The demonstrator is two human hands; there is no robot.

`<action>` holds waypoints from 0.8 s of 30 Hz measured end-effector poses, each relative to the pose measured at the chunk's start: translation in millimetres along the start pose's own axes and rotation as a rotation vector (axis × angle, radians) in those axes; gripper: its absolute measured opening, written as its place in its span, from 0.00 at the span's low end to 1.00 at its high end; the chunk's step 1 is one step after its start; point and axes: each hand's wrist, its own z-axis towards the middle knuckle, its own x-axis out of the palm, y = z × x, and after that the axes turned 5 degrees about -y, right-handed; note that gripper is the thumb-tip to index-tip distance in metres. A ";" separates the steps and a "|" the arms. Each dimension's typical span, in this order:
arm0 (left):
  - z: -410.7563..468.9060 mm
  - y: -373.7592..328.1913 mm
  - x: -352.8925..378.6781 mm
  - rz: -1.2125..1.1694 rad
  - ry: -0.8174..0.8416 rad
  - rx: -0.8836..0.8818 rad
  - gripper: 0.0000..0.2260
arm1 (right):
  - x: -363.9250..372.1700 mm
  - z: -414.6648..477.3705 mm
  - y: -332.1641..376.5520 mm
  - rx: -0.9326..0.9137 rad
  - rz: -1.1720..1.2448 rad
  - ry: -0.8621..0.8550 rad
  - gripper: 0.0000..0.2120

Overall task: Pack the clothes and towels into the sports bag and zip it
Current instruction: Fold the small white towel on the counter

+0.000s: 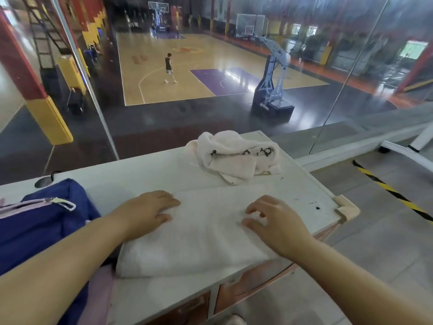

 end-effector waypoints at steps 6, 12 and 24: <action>-31.4 -9.2 -5.6 0.163 0.095 -0.055 0.21 | 3.3 -32.3 16.1 -0.060 -0.239 0.291 0.19; -76.1 -33.3 0.3 0.317 0.184 -0.049 0.28 | -1.8 -42.3 16.7 -0.074 -0.418 0.393 0.19; -99.2 -31.7 12.7 0.358 0.097 -0.042 0.27 | 62.9 -93.6 106.9 -0.741 -0.494 0.125 0.23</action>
